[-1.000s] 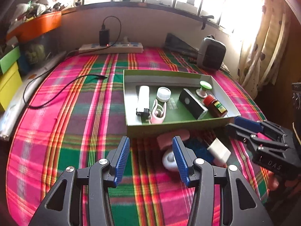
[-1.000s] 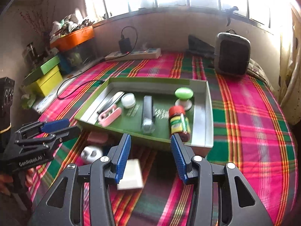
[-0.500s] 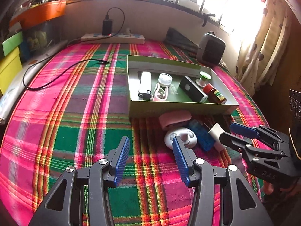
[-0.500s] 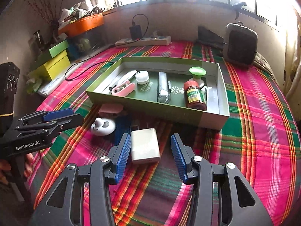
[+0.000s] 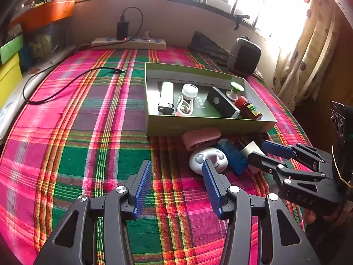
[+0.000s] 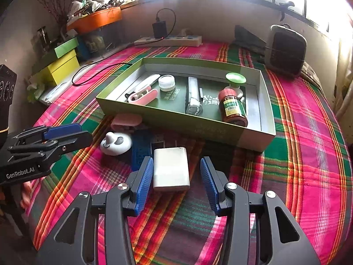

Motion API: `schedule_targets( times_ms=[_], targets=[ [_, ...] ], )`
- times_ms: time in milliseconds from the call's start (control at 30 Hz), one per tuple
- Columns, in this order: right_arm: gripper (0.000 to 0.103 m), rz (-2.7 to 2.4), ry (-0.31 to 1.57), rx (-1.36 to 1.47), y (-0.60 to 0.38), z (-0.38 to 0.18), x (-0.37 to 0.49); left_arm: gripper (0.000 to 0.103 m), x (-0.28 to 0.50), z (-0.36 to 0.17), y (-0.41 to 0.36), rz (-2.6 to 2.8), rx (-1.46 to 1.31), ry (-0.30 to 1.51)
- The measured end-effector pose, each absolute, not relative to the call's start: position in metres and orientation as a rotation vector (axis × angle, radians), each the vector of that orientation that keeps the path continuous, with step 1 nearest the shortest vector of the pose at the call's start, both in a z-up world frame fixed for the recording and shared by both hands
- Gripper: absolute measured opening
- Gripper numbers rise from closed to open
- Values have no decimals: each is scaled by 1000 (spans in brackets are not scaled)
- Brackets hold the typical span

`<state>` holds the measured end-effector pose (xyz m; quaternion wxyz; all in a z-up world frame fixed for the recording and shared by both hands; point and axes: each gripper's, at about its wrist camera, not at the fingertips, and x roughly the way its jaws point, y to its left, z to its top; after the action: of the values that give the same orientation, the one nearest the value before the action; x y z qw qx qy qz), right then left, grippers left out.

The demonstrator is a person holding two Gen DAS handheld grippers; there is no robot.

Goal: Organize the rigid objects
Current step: 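Grasp the white-and-grey round toy with the left tool while the right tool grasps the white charger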

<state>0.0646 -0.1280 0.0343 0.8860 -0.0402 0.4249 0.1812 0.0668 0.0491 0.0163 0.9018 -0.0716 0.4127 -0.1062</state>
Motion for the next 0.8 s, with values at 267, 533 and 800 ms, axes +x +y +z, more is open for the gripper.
schedule_targets(
  times_ms=[267, 533, 800],
  targets=[
    [46, 335, 909, -92, -134, 29, 66, 47, 69, 16, 45, -228, -138, 859],
    [46, 338, 928, -93, -133, 24, 74, 47, 72, 14, 40, -238, -129, 870],
    [39, 314, 919, -91, -140, 25, 76, 48, 76, 14, 34, -260, -145, 881]
  ],
)
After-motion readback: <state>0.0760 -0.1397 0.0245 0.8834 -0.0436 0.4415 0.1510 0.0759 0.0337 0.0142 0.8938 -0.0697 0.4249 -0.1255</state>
